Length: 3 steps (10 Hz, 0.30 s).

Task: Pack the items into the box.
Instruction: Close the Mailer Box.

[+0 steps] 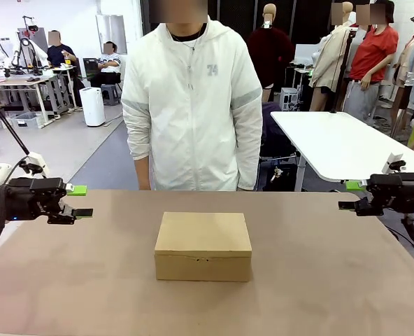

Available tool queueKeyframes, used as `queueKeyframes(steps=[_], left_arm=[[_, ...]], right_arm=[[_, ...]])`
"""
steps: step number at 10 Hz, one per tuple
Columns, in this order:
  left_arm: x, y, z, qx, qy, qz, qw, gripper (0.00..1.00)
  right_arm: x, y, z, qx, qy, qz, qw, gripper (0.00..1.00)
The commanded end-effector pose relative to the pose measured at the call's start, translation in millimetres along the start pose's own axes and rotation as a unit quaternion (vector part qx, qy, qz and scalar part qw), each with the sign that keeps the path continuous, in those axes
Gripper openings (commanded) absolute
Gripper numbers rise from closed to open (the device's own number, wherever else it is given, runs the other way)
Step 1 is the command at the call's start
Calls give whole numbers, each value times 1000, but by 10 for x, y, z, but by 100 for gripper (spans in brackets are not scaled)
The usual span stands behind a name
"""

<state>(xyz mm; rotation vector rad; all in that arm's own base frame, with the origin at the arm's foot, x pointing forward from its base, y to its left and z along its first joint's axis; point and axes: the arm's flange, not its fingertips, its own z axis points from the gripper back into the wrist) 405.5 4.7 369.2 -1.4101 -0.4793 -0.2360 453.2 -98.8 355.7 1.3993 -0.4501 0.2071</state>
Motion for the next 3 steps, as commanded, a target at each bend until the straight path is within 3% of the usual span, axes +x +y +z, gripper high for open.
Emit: queueKeyframes(steps=[1, 3], left_arm=[[-2, -8, -1, 1, -6, -8, 1000, 100], [-2, -8, -1, 1, -6, -8, 1000, 100]], right_arm=[[43, 47, 6, -4, 8, -1, 1000, 100], [43, 47, 6, -4, 8, -1, 1000, 100]])
